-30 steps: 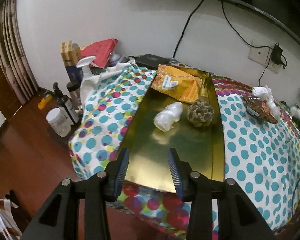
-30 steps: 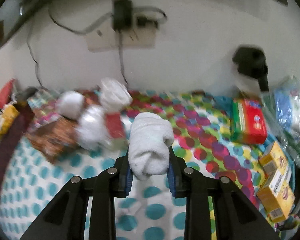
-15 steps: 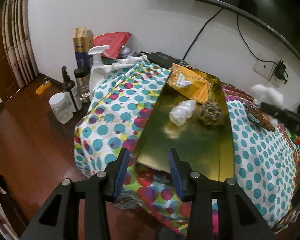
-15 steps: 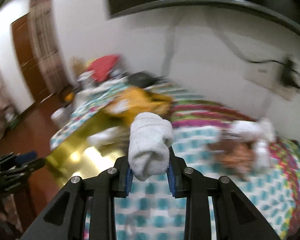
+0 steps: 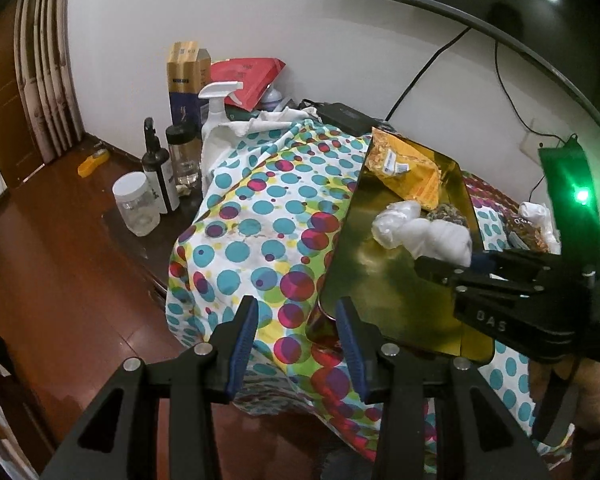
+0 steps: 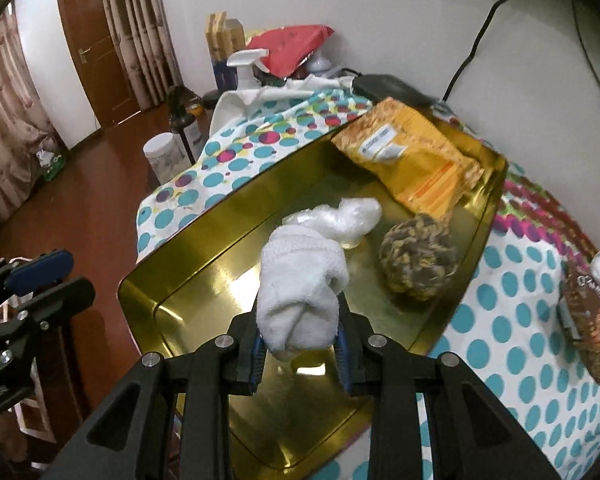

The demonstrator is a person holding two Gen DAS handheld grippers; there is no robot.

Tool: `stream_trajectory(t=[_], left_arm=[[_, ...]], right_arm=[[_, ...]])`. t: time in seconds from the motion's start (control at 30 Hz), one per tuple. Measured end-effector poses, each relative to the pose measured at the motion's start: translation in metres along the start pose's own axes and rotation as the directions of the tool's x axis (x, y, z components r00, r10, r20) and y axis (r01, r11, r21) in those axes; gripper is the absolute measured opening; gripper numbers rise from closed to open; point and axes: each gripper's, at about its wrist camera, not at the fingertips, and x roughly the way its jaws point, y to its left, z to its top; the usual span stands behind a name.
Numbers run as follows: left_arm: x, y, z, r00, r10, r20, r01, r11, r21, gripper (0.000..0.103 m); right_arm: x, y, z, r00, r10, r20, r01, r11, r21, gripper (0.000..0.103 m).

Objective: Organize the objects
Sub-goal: 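Carry the white sock to the gold tray and open the right tool, then withdraw the right tool and grasp the clear plastic bundle on the bedspread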

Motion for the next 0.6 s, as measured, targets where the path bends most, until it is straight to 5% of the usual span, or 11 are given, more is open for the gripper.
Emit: stream_trajectory(t=[0.23,0.37,0.5,0.6], left_arm=[[0.004,0.006,-0.002,1.000,0.006,-0.013,-0.006,0.999,-0.035,0.041],[0.003,0.001,-0.001,1.000,0.006,-0.011,-0.007,1.000,-0.028,0.041],[0.003,-0.009,0.001,1.000,-0.001,-0.012,0.001,1.000,-0.014,0.041],[0.000,-0.022,0.002,1.000,-0.013,0.002,0.013,1.000,0.005,0.041]], right_arm=[[0.005,0.001,0.003,1.000,-0.001,-0.017,0.001,1.000,-0.009,0.029],[-0.009,0.001,0.001,0.999,0.011,0.034,-0.011,1.000,-0.008,0.034],[-0.033,-0.007,-0.004,0.994,0.048,0.094,-0.050,0.999,0.017,0.053],[-0.059,-0.019,-0.010,0.988,0.036,0.149,-0.043,0.998,0.041,0.053]])
